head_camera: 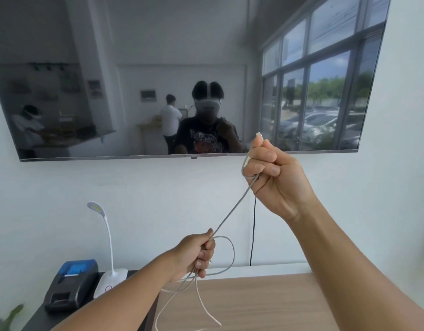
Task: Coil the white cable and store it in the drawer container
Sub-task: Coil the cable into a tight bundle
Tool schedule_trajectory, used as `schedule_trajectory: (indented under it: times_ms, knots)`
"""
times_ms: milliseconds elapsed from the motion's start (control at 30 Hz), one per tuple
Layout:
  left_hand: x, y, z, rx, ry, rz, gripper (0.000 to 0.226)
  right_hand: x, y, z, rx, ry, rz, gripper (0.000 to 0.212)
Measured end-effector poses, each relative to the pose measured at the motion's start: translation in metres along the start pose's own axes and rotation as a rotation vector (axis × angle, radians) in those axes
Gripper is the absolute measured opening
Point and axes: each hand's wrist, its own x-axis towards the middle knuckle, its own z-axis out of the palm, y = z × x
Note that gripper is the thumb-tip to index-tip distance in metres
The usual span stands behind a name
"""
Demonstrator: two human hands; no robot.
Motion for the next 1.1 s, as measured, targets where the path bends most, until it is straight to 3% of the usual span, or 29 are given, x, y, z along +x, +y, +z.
schedule_trajectory:
  times_ms: [133,300,433,600,667,800,900,1000,1100]
  knots:
    - [0.009,0.010,0.000,-0.011,-0.038,-0.055,0.046,-0.015,0.012,0.016,-0.192,-0.100,0.089,0.027]
    - [0.012,0.064,-0.021,-0.063,0.145,0.079,0.042,-0.044,0.044,-0.010,-0.894,-0.126,0.252,0.032]
    - [0.003,0.115,-0.038,0.058,0.178,0.169,0.043,-0.043,0.063,-0.053,-1.542,0.025,0.455,0.036]
    - [-0.012,0.132,-0.039,0.408,0.139,0.177,0.039,-0.019,0.064,-0.101,-1.857,0.283,0.367,0.025]
    - [-0.016,0.129,-0.042,0.434,0.159,0.196,0.038,-0.012,0.056,-0.111,-1.745,0.401,0.353,0.023]
    - [-0.023,0.112,-0.059,0.440,0.226,0.234,0.040,-0.004,0.028,-0.116,-1.320,0.529,0.236,0.057]
    - [-0.024,0.087,-0.066,0.360,0.199,0.238,0.040,0.007,0.015,-0.116,-0.895,0.526,0.020,0.037]
    - [-0.021,0.054,-0.053,0.294,0.129,0.243,0.038,0.021,0.016,-0.101,-0.410,0.407,-0.113,0.024]
    - [-0.017,0.029,-0.027,0.146,0.082,0.250,0.039,0.038,0.018,-0.075,-0.273,0.285,-0.172,0.021]
